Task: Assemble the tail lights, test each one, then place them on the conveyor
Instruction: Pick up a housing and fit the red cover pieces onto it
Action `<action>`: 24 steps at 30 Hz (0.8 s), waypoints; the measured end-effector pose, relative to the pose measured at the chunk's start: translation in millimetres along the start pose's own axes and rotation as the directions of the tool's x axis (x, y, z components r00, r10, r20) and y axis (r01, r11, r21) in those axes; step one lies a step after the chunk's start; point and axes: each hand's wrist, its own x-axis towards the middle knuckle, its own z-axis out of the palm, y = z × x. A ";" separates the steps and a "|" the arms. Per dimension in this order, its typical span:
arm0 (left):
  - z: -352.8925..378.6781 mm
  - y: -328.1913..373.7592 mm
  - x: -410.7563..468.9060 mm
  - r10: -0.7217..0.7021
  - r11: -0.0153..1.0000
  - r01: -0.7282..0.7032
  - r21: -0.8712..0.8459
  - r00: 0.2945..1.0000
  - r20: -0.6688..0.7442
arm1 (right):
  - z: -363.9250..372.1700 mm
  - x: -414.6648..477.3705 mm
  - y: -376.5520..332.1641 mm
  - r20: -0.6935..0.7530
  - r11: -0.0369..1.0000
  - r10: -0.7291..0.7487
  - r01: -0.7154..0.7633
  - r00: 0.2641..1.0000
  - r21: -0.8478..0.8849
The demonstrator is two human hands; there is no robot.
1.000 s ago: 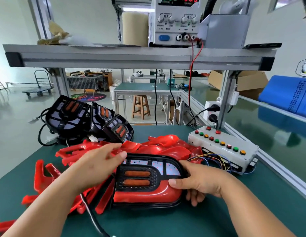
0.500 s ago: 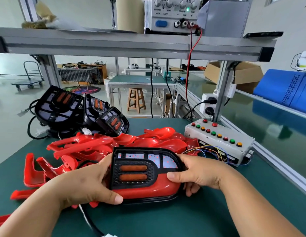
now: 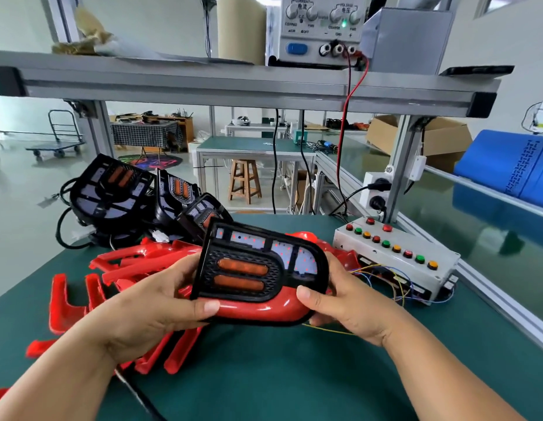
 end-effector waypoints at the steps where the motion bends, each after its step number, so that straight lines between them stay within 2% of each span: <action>1: -1.4 -0.5 1.2 -0.001 1.000 0.001 -0.024 1.000 -0.011 | 2.4 1.0 1.6 -0.011 0.998 -0.022 0.023 1.000 0.067; 3: -3.7 -2.0 3.3 -0.017 0.997 0.016 -0.071 1.000 -0.020 | 5.0 2.6 2.9 -0.044 0.981 -0.073 0.080 0.996 0.180; 5: -2.7 -4.4 5.5 -0.028 0.996 0.024 -0.083 0.999 -0.040 | 6.1 4.5 3.2 -0.084 0.967 -0.109 0.125 0.991 0.220; 11: 8.8 -8.1 13.0 -0.014 0.998 0.007 -0.059 0.991 -0.130 | 4.4 8.6 6.2 -0.128 0.952 -0.126 0.156 0.984 0.265; 17: 10.7 -8.5 15.6 -0.020 0.998 0.010 -0.068 0.988 -0.151 | 4.5 9.9 4.2 -0.151 0.941 -0.128 0.168 0.980 0.293; 24: 15.3 -9.5 18.5 -0.053 0.988 0.025 -0.155 0.982 -0.180 | 9.4 10.7 1.9 -0.207 0.903 -0.104 0.180 0.973 0.389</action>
